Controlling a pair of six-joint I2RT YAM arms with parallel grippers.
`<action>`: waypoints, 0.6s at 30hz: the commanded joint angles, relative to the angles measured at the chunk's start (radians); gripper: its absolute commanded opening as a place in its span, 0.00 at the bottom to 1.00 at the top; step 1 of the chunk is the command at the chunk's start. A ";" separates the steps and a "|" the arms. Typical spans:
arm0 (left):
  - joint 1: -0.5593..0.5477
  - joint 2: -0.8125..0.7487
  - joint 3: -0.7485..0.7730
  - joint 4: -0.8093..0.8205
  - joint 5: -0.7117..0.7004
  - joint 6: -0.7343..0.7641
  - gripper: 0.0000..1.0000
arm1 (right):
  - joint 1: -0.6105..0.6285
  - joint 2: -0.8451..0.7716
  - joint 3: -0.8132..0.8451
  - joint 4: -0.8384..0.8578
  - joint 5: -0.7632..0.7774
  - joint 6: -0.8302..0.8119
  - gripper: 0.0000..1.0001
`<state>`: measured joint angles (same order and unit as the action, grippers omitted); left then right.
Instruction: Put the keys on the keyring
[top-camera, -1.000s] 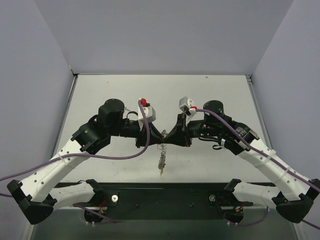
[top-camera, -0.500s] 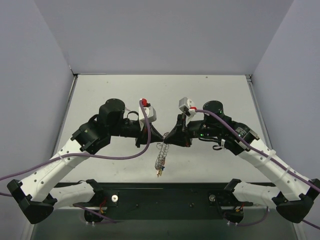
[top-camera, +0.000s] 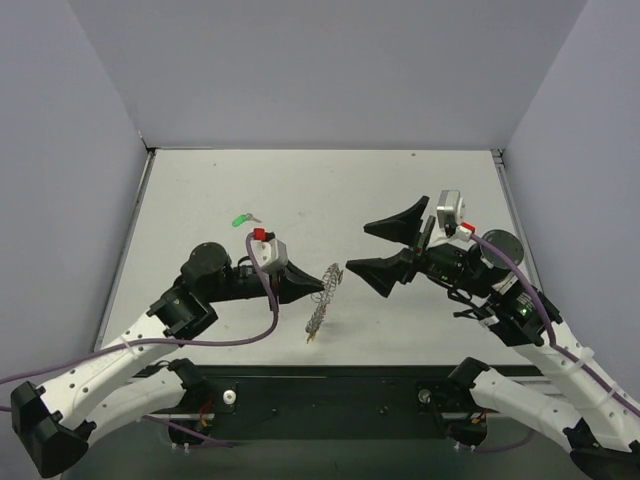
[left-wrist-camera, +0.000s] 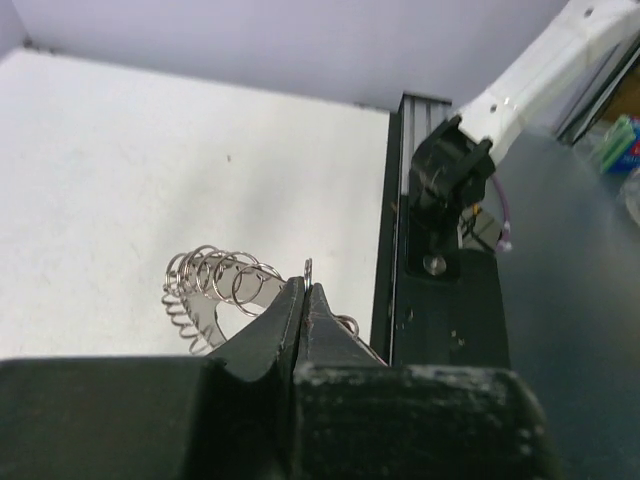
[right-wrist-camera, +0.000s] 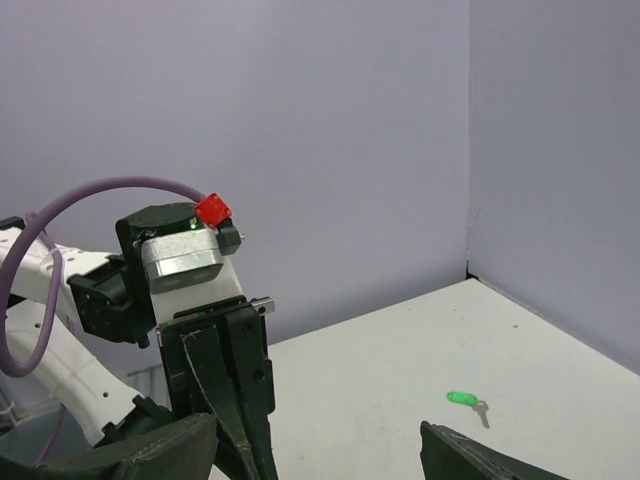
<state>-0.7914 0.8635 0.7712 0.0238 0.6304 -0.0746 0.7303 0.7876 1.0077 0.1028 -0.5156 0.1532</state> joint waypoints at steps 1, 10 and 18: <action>-0.003 -0.044 -0.068 0.493 0.038 -0.140 0.00 | -0.005 0.033 0.005 0.083 -0.047 0.029 0.83; -0.002 -0.017 -0.242 1.031 0.086 -0.297 0.00 | -0.040 0.021 0.011 0.071 -0.112 0.034 0.90; -0.002 -0.006 -0.271 1.156 -0.007 -0.349 0.00 | -0.046 0.042 0.022 0.101 -0.305 0.058 0.88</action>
<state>-0.7914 0.8577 0.4984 0.9630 0.6991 -0.3634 0.6876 0.8219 1.0073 0.1097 -0.6682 0.1875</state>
